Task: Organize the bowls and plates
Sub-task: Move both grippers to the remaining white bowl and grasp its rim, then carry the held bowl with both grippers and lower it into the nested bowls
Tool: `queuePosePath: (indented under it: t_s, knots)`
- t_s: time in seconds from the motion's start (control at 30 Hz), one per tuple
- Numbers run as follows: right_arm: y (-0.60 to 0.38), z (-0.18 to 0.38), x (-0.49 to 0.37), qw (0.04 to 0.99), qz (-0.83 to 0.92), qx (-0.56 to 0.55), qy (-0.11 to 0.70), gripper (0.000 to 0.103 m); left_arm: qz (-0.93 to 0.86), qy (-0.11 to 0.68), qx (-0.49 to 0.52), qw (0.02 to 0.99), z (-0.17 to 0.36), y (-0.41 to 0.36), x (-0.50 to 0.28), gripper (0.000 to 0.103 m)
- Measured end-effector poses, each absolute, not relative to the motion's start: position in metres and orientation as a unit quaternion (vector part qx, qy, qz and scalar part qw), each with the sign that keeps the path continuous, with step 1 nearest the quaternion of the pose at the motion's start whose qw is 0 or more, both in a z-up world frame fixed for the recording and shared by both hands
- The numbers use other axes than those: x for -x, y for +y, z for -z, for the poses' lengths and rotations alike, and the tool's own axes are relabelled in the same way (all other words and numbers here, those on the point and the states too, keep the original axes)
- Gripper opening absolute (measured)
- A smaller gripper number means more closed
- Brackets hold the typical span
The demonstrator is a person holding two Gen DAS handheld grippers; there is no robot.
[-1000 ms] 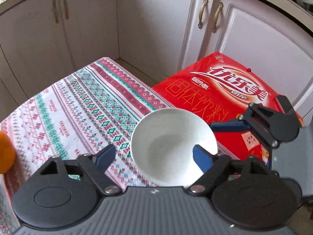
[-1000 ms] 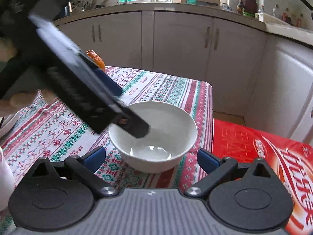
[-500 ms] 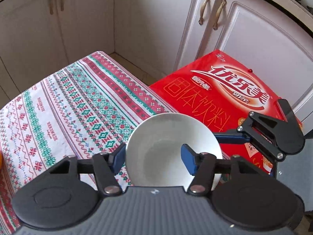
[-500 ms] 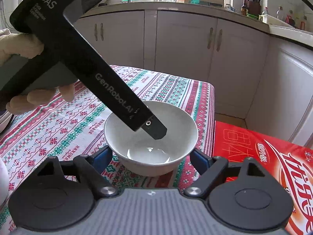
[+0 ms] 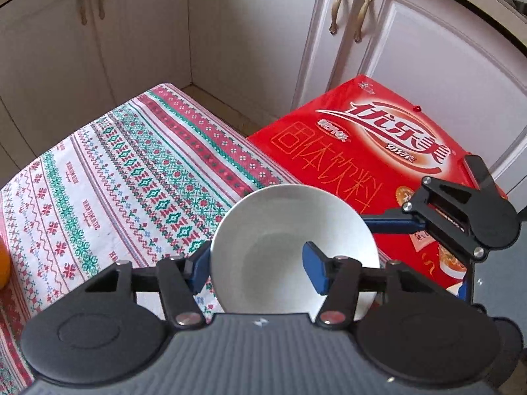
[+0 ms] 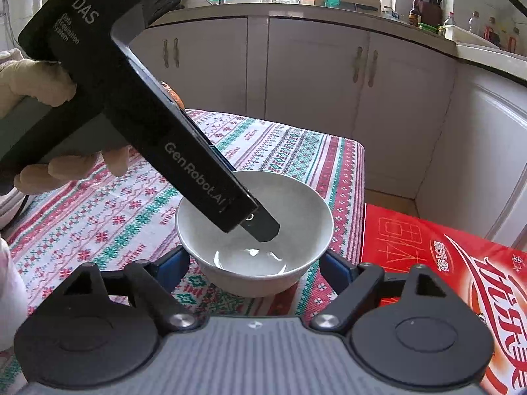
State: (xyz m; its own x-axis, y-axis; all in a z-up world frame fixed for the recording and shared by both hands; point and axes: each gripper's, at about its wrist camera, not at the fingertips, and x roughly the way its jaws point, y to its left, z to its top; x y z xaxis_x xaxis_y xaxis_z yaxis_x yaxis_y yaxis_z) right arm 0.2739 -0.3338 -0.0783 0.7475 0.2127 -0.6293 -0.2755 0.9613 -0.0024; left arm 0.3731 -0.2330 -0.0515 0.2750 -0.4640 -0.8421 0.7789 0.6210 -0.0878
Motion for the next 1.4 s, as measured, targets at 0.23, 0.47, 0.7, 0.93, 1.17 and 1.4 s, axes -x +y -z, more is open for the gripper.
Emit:
queuePosePath:
  t_s: [0.23, 0.47, 0.7, 0.93, 1.17, 1.4]
  knots:
    - [-0.324, 0.064, -0.261, 0.933, -0.137, 0.052, 0.329, 0.089, 0.398, 0.440, -0.181, 0.784, 0.036, -0.223, -0.357, 0.057]
    - [-0.313, 0.048, -0.246, 0.934, -0.142, 0.057, 0.322, 0.089, 0.393, 0.430, -0.176, 0.794, 0.020, -0.208, -0.342, 0.057]
    - [-0.300, 0.033, -0.230, 0.933, -0.152, 0.061, 0.320, 0.089, 0.386, 0.415, -0.170, 0.806, 0.000, -0.189, -0.318, 0.057]
    - [-0.277, 0.016, -0.206, 0.932, -0.165, 0.067, 0.314, 0.089, 0.372, 0.403, -0.172, 0.818, -0.017, -0.167, -0.285, 0.057]
    - [-0.250, 0.001, -0.180, 0.931, -0.187, 0.077, 0.304, 0.089, 0.348, 0.393, -0.171, 0.834, -0.029, -0.138, -0.252, 0.058]
    - [-0.227, -0.006, -0.169, 0.922, -0.219, 0.069, 0.312, 0.089, 0.324, 0.390, -0.156, 0.848, -0.039, -0.109, -0.227, 0.058]
